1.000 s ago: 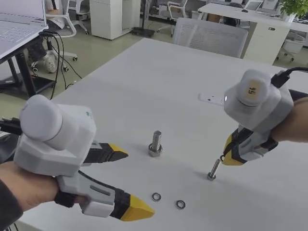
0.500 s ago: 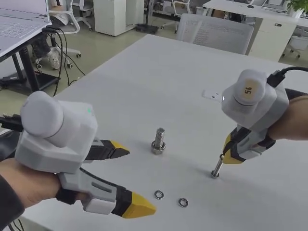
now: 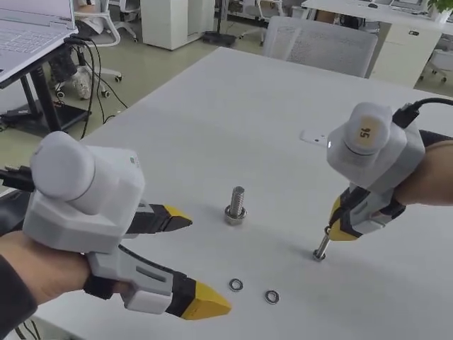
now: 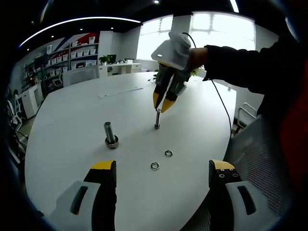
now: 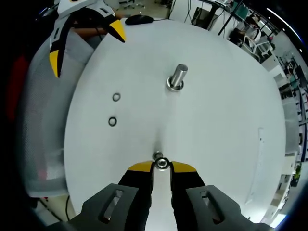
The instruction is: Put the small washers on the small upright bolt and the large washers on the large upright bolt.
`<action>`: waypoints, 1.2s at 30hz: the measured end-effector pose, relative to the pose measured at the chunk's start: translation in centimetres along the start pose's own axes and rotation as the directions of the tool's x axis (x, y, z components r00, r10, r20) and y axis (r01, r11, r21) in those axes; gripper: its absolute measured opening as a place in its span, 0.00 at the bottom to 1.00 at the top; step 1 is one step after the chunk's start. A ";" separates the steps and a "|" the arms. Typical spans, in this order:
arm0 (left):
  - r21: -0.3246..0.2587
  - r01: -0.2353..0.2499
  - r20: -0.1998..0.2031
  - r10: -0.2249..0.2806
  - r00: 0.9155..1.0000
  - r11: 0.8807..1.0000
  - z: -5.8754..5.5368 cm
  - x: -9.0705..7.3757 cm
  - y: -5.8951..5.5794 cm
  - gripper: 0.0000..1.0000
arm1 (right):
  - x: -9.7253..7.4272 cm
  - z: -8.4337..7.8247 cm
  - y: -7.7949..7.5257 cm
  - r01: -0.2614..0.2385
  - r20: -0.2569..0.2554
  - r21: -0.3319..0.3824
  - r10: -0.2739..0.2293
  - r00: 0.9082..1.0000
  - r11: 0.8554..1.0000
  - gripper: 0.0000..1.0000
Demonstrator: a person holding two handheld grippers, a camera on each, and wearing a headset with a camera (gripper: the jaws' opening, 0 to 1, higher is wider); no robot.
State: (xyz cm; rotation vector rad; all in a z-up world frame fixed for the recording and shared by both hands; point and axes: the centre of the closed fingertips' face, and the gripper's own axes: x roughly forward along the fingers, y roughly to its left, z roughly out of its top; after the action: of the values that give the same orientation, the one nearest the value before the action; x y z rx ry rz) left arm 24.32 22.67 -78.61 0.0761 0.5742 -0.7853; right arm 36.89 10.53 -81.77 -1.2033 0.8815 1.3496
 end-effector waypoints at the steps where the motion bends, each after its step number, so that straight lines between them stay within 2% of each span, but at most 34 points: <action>1: 0.000 0.000 -0.001 0.000 1.000 1.000 0.0 0.0 0.0 0.78 | 0.1 0.0 0.0 -0.003 -0.001 0.003 0.003 1.000 1.000 0.14; 12: -0.002 0.000 -0.003 0.000 1.000 1.000 -0.1 0.0 0.1 0.78 | 0.9 -0.2 -0.1 -0.016 -0.002 0.012 0.016 1.000 1.000 0.14; 17: -0.004 0.000 -0.005 0.000 1.000 1.000 -0.1 0.1 0.1 0.78 | 2.0 -0.4 -0.1 -0.029 -0.003 0.019 0.029 1.000 0.999 0.14; 36: -0.012 -0.003 -0.015 0.003 1.000 1.000 -0.4 0.1 0.3 0.78 | 4.3 -0.7 0.6 -0.059 -0.008 0.042 0.060 0.998 0.997 0.14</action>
State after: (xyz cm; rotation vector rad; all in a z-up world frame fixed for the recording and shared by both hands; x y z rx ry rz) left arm 24.38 22.90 -78.99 0.0717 0.5927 -0.7784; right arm 36.81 10.75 -86.21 -1.1603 0.9538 1.3676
